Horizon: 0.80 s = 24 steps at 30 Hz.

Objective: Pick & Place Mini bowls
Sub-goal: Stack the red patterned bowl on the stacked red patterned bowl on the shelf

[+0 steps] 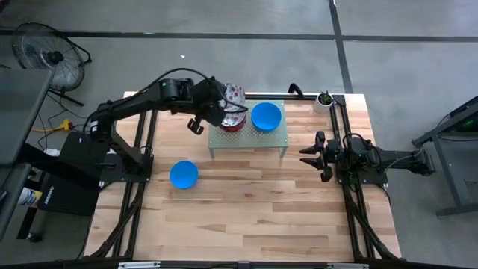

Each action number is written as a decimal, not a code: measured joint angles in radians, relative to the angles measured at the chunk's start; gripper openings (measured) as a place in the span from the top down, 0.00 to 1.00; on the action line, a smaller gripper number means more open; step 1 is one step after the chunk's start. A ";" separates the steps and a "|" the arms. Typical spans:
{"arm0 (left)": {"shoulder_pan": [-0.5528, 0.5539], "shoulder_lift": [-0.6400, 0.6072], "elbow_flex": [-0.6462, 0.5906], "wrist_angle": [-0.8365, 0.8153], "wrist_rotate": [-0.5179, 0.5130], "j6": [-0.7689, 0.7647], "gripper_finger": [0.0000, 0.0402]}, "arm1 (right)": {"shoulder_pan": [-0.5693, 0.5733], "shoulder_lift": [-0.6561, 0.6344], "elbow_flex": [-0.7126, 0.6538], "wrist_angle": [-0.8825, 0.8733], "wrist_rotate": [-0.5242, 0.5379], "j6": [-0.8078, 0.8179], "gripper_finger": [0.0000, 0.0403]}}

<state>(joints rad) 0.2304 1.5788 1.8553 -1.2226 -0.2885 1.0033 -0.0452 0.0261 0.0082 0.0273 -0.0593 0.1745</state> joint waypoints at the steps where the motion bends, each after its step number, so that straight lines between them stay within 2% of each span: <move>1: 0.006 0.010 0.000 0.005 0.007 0.026 1.00 | 0.000 0.000 0.000 0.000 0.000 0.000 0.67; 8: 0.017 0.044 0.002 0.029 0.084 0.134 1.00 | 0.000 0.000 0.000 0.000 0.000 0.000 0.67; 17: 0.018 0.051 -0.002 -0.067 0.124 0.125 1.00 | 0.000 0.000 0.000 0.000 0.000 0.000 0.67; 24: 0.018 0.052 -0.002 -0.065 0.152 0.121 1.00 | 0.000 0.000 0.000 0.000 0.000 0.000 0.67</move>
<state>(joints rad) 0.2485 1.6306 1.8534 -1.2872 -0.1367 1.1244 -0.0452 0.0261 0.0082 0.0273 -0.0593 0.1749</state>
